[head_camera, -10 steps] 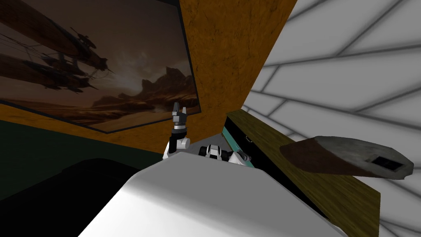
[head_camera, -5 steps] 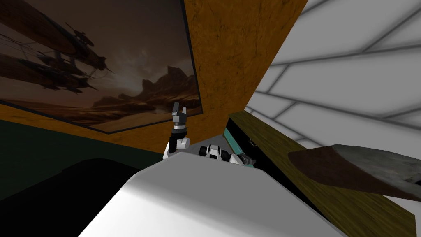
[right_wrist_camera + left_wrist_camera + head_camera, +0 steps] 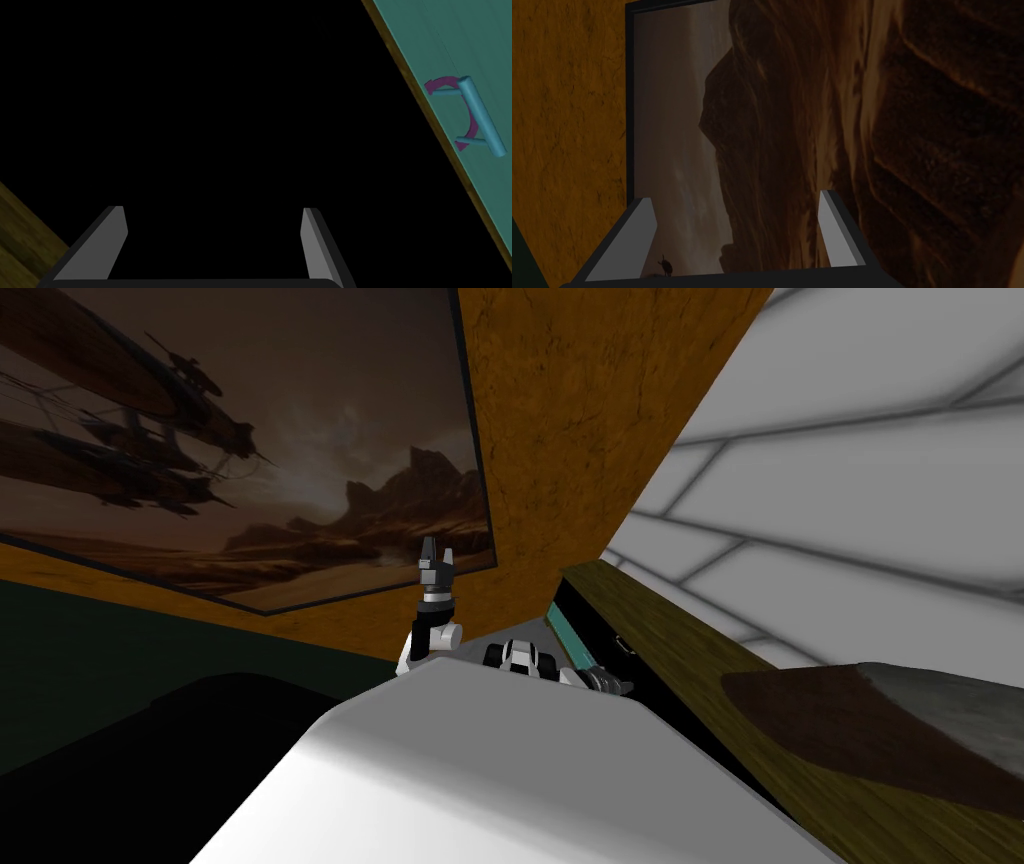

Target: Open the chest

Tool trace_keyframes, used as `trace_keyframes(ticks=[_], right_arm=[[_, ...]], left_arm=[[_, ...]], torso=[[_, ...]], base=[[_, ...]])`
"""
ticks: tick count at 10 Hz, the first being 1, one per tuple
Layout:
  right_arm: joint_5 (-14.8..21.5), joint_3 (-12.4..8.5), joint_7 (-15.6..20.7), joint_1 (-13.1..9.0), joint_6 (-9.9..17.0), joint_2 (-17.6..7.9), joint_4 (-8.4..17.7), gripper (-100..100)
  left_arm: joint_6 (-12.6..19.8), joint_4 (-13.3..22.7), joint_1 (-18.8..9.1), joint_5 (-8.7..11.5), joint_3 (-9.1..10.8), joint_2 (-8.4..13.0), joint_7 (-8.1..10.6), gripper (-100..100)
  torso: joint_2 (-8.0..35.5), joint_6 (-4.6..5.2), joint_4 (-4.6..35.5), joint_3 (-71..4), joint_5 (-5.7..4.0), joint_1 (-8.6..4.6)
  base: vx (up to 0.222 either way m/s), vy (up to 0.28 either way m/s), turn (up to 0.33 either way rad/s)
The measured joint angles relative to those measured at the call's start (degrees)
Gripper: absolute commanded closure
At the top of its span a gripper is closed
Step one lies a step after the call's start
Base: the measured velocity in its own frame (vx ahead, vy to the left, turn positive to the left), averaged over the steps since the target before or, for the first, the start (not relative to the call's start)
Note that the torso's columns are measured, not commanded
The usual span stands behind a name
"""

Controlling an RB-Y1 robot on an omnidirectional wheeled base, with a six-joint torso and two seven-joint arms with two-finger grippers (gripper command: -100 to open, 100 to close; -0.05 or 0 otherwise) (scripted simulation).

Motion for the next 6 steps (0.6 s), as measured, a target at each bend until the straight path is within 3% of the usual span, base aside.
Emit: trace_keyframes(ticks=[3,6], right_arm=[[3.7,1.7,0.2,-1.0,3.9,-0.5,4.8,-100],[7.4,3.4,-0.3,-2.5,8.2,-0.4,11.5,-100]], left_arm=[[0.0,0.0,0.0,0.0,0.0,0.0,0.0,0],[0.0,0.0,0.0,0.0,0.0,0.0,0.0,0]], torso=[[-0.1,0.01,0.0,-0.1,0.0,-0.03],[0.0,0.0,0.0,0.0,0.0,0.01]], base=[[0.073,0.028,0.042],[0.056,0.036,0.038]])
